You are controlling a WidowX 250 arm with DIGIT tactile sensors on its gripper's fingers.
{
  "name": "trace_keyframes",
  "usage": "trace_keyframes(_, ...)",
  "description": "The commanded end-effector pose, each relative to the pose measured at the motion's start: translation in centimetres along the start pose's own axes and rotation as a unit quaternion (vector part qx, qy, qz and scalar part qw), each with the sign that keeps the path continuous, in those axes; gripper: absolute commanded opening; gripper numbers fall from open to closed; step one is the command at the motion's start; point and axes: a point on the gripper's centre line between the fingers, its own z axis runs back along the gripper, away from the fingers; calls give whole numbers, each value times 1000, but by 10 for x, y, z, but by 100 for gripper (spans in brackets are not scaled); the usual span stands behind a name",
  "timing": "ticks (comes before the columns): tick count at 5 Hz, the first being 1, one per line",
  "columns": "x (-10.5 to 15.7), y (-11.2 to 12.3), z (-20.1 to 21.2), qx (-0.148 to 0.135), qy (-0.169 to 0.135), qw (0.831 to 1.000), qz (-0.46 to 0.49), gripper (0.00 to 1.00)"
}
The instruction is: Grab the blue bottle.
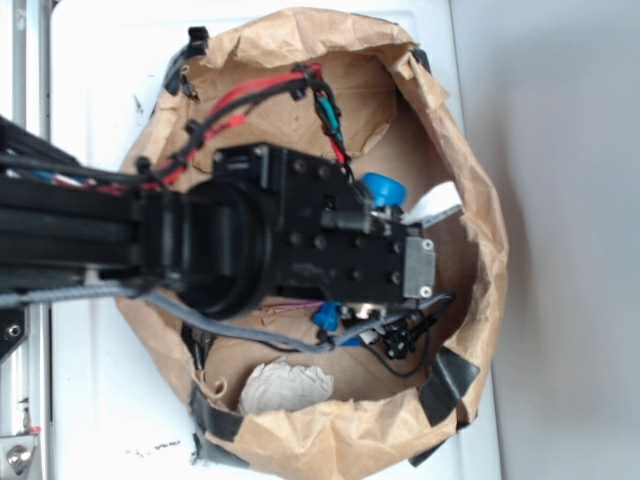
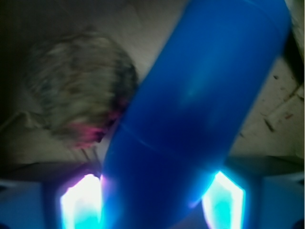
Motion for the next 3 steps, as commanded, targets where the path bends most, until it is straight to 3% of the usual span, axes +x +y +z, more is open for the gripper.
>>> trace_keyframes(1,2,6,50,-66,-29,997,-15,0)
trace_keyframes(2,-9,-2,90,-98,-38,994,-34,0)
trace_keyframes(3,-17,-4,122,-96,-38,994,-32,0)
